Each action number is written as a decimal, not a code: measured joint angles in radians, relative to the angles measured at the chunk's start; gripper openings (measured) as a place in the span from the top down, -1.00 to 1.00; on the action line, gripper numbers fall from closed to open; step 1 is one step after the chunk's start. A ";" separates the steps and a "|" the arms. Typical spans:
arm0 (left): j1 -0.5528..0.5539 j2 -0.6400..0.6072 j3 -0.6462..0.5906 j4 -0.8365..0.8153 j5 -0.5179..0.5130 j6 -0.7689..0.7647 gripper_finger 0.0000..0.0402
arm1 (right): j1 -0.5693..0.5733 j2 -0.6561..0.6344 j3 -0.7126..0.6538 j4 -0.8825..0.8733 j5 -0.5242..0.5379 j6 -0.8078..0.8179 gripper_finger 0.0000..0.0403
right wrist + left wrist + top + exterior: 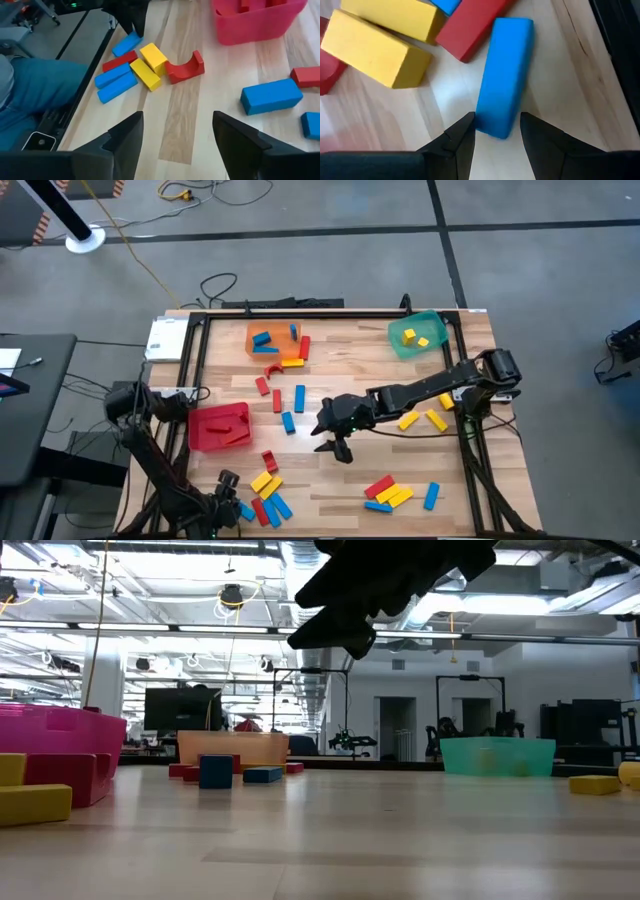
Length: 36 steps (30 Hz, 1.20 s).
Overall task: Sort blocks
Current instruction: Put the blue block into the orange bin
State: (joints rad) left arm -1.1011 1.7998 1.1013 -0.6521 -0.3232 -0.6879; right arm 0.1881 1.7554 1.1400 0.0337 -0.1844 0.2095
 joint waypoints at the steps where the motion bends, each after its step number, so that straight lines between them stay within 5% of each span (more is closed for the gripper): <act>1: 0.001 0.000 -0.010 0.023 0.012 -0.003 0.24 | 0.002 0.000 0.000 -0.004 0.001 0.003 -0.28; 14: 0.003 -0.003 -0.065 0.093 0.025 -0.015 0.28 | 0.014 0.000 0.000 -0.049 0.005 0.026 -0.29; 22: 0.002 -0.003 -0.065 0.096 0.033 0.048 0.72 | 0.045 0.000 0.000 -0.023 0.005 0.027 -0.29; 26: 0.002 -0.015 -0.066 0.088 0.034 0.059 0.74 | 0.063 0.000 0.000 0.021 0.005 0.028 -0.29; 36: 0.004 -0.220 -0.070 -0.123 -0.115 0.006 0.74 | 0.116 0.000 0.000 0.231 0.006 0.028 -0.29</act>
State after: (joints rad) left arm -1.0976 1.5802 1.0313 -0.7747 -0.4380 -0.6822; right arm 0.3038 1.7554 1.1400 0.2649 -0.1789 0.2372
